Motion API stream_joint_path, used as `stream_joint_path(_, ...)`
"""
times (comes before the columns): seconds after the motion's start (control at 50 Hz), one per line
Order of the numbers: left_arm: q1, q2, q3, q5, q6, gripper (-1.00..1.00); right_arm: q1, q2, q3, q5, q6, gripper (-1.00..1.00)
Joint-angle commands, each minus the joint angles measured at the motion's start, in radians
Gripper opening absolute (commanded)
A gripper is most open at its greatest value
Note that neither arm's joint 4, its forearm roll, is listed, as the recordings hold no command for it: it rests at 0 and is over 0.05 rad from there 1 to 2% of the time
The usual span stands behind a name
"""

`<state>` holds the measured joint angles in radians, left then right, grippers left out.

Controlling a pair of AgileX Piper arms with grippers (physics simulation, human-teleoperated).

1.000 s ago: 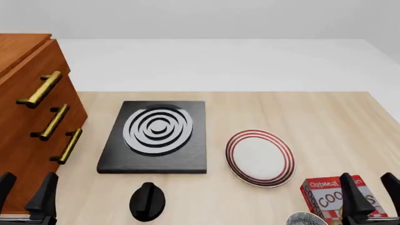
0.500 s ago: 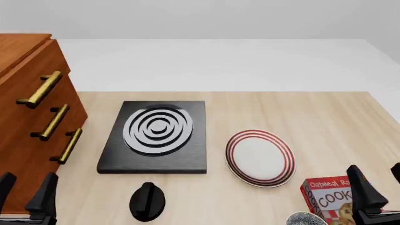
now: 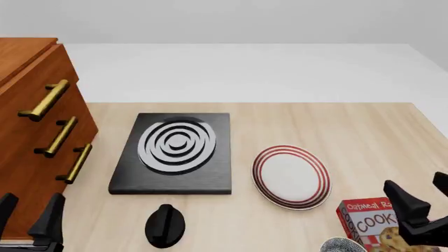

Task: Pick the akita bowl on the ramekin and place it on the plate.

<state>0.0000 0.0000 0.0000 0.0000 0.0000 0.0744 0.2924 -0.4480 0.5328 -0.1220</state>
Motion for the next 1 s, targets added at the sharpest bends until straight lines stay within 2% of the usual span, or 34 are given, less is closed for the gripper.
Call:
stream_joint_path(0.02,0.0,0.0,0.0,0.0,0.0,1.0,-0.001,0.089,0.001,0.099,0.007,1.0)
stream_joint_path(0.08,0.0,0.0,0.0,0.0,0.0,1.0,-0.01,0.111,0.018,0.102,0.025,1.0)
stream_joint_path(0.1,0.0,0.0,0.0,0.0,0.0,1.0,-0.011,0.099,0.027,0.109,-0.026,1.0)
stream_joint_path(0.16,0.0,0.0,0.0,0.0,0.0,1.0,-0.019,0.086,0.039,0.128,-0.05,1.0)
stream_joint_path(0.42,0.0,0.0,0.0,0.0,0.0,1.0,-0.016,0.043,0.089,0.194,-0.01,1.0)
stream_joint_path(0.74,0.0,0.0,0.0,0.0,0.0,1.0,0.023,0.05,0.164,0.196,0.032,1.0)
stream_joint_path(0.84,0.0,0.0,0.0,0.0,0.0,1.0,0.041,0.086,0.172,0.183,0.069,1.0)
stream_joint_path(1.0,0.0,0.0,0.0,0.0,0.0,1.0,0.033,0.03,0.191,0.246,0.068,1.0)
